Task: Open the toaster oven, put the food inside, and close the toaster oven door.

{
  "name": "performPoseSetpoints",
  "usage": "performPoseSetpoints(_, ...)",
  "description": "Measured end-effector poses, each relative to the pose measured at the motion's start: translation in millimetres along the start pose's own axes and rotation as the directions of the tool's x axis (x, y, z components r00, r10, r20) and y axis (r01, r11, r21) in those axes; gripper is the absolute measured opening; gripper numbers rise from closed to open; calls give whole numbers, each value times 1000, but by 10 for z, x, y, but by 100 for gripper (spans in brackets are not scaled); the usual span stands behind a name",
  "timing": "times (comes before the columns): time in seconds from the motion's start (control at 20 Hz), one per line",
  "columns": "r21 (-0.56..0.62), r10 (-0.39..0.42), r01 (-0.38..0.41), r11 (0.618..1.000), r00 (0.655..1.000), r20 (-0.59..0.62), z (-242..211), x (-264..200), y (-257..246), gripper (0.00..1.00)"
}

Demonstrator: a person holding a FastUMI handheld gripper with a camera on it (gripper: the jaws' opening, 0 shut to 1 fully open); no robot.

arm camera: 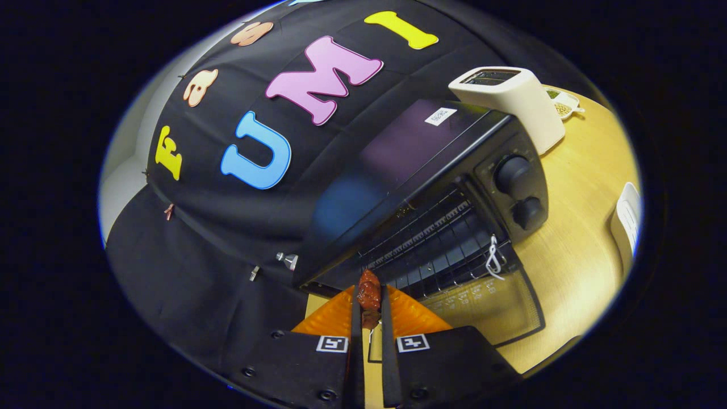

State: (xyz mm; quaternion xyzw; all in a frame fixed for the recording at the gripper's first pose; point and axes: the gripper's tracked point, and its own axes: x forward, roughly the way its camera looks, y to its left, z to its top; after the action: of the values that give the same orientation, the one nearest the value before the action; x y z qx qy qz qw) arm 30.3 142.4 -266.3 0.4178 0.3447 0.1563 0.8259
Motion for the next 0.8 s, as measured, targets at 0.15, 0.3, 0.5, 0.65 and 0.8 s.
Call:
performPoseSetpoints(0.15,-27,-15,15,1000,1000,2,-22,264,-66,17)
performPoseSetpoints(0.3,-73,-29,31,997,999,23,32,418,-126,16)
performPoseSetpoints(0.5,-192,-112,127,973,990,87,294,475,-316,31)
performPoseSetpoints(0.65,-247,-203,227,942,972,119,417,439,-543,71)
performPoseSetpoints(0.8,-288,-264,292,912,956,131,466,333,-698,97)
